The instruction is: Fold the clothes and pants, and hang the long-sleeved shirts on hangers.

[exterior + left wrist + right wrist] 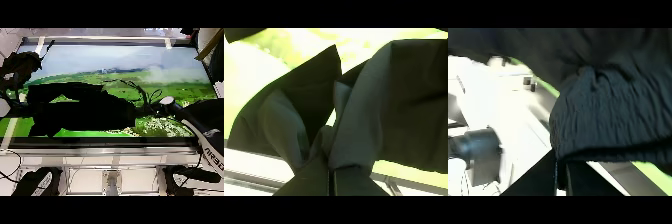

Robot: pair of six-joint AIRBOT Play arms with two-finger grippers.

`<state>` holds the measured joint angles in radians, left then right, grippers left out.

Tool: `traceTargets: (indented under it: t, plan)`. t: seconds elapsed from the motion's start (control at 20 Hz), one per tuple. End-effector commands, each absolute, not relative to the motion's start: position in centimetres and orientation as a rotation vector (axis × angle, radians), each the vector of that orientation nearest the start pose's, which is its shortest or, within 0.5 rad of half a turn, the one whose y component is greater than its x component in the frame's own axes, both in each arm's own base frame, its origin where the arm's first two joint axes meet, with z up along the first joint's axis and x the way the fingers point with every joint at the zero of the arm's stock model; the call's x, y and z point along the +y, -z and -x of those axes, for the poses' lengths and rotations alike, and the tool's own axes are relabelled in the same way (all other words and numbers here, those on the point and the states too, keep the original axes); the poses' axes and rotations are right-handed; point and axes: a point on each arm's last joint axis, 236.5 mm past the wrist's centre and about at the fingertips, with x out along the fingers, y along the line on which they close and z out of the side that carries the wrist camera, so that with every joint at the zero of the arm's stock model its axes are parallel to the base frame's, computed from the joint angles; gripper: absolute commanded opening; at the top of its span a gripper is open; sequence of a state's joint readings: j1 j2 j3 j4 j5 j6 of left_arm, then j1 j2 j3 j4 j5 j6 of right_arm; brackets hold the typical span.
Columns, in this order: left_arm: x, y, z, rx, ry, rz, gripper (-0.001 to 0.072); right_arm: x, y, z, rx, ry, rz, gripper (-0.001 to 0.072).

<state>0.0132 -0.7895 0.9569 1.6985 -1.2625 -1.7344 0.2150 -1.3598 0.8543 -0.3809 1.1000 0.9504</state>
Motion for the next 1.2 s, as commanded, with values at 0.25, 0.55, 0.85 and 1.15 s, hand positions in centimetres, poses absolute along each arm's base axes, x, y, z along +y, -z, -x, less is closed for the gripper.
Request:
traceTargets:
  t: [0.25, 0.55, 0.85, 1.15]
  plan:
    - [5.3, -10.5, -30.2, 1.008, -0.158, -0.180, 0.0005, 12.5, -12.1, -44.5, 0.858, -0.490, -0.508, 0.0025]
    - [4.7, -7.0, -33.8, 1.047, -0.117, -0.189, 0.0005, 4.5, -5.5, -50.9, 0.832, -0.171, -0.723, 0.0024]
    - [4.7, -5.4, -34.0, 1.097, -0.113, -0.191, 0.0005, 0.3, 0.1, -58.6, 0.738, 0.019, -0.866, 0.0025]
    - [2.5, -5.1, -34.1, 1.098, -0.056, -0.097, 0.0005, 0.3, -1.3, -61.2, 0.727, -0.037, -0.836, 0.0316]
